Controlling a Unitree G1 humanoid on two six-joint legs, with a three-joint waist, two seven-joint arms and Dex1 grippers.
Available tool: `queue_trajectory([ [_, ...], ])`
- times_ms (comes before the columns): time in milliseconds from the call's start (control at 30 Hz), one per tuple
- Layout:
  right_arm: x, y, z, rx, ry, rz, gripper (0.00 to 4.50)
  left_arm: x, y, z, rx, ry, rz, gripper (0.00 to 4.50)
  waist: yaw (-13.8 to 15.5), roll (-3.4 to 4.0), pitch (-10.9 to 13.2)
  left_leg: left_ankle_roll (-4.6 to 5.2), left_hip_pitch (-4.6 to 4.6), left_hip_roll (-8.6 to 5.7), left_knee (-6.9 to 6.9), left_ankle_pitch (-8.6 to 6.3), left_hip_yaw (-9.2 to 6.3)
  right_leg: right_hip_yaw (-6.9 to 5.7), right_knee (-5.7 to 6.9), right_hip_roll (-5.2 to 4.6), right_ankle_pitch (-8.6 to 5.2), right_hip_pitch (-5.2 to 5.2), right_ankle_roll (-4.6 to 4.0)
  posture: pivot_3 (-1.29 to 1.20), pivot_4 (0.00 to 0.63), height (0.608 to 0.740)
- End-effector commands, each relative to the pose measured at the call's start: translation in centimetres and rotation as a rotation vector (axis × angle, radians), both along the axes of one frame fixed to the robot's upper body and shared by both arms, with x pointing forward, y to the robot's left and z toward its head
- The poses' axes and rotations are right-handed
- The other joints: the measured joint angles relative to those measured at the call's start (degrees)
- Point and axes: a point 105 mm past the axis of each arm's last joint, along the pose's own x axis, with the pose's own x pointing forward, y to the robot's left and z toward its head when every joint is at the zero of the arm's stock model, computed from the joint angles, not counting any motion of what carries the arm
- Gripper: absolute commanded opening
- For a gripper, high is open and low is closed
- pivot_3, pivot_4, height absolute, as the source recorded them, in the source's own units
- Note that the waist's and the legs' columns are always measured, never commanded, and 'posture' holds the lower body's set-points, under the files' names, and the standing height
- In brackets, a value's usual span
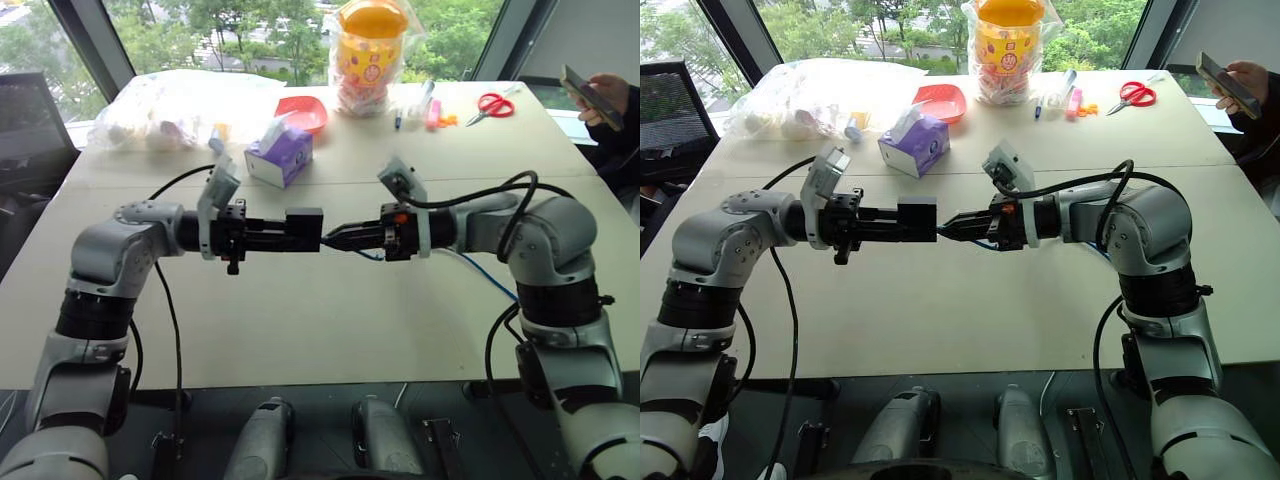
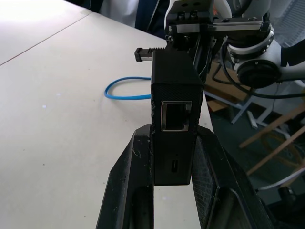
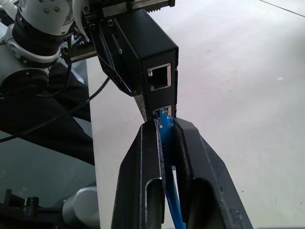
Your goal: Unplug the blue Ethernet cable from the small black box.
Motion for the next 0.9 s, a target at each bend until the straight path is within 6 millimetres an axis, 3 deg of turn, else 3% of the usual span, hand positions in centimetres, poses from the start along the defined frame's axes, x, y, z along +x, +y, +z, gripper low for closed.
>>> queue_trajectory([
  [33,-0.7,0.8,1.0,0.004,-0.064,0.052,0.03,-0.3,-0.3,1.9,-0.056,-0.039,-0.012,0.48,0.0,0.0,0.0,0.0,0.0,0.0,0.0,0.0,0.0,0.0,0.0,0.0,0.0,0.0,0.0,0.0,0.15,0.74],
  [267,-1.0,1.1,1.0,-0.006,-0.079,0.074,0.03,-0.3,-0.3,3.2,-0.119,-0.009,-0.011,0.48,0.0,0.0,0.0,0.0,0.0,0.0,0.0,0.0,0.0,0.0,0.0,0.0,0.0,0.0,0.0,0.0,0.15,0.74],
  [433,-0.9,0.7,-0.3,-0.081,-0.164,0.08,0.03,-0.6,0.3,4.1,-0.145,0.017,-0.019,0.48,0.0,-0.02,0.0,0.0,0.0,0.0,0.0,0.0,0.0,-0.01,0.0,0.0,0.0,0.0,0.01,0.0,0.15,0.74],
  [900,0.6,-3.3,-1.7,-0.137,-0.149,-0.01,0.03,-1.8,1.8,3.7,-0.095,0.032,-0.03,0.48,0.2,-0.22,0.1,0.0,-0.01,0.01,0.01,0.0,-0.03,-0.04,-0.05,0.0,-0.02,0.02,-0.01,0.0,0.15,0.74],
])
